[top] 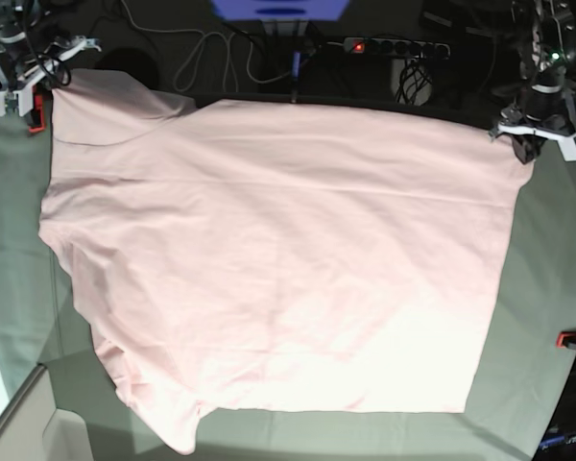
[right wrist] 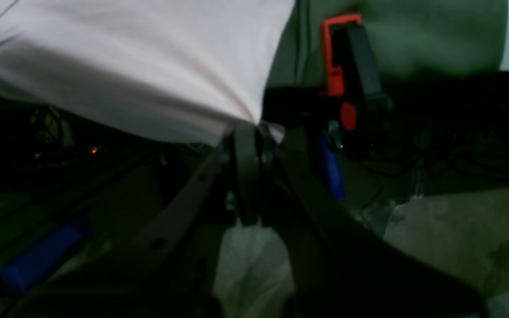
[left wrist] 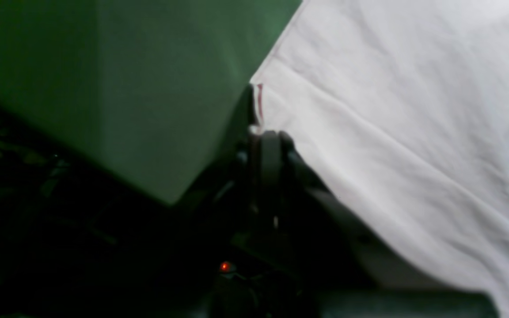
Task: Layout the t-shirt on the table in an organized manner, then fold the t-shirt properly
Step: 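Lift the shirt edge with both grippers and pull it taut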
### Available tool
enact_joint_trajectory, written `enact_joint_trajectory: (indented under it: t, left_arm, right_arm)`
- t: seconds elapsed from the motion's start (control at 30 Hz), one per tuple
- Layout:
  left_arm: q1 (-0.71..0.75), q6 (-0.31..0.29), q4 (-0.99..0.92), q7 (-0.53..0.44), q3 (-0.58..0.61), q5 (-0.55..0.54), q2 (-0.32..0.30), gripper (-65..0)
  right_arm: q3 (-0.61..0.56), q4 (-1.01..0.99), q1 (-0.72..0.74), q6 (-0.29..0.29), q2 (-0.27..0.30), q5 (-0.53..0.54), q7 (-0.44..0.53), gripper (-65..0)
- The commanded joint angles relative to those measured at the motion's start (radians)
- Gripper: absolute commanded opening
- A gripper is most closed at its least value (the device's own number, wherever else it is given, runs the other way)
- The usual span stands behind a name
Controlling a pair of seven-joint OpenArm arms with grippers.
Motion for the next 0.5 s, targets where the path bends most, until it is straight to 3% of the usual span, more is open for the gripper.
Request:
enact_joint_trajectory:
  t: [0.0, 0.47]
  left_arm:
    - [-0.001, -0.001, 0.018, -0.023, -0.008, -0.002, -0.011, -65.0]
    - [-0.19, -0.001, 0.01, -0.016, -0.001, 0.007, -0.019, -65.0]
  right_arm:
    - [-0.008, 0.02, 0.017, -0.004, 0.007, 0.011, 0.02, -65.0]
    - [-0.009, 0.009, 0.239, -0.004, 0.007, -0.038, 0.01, -65.0]
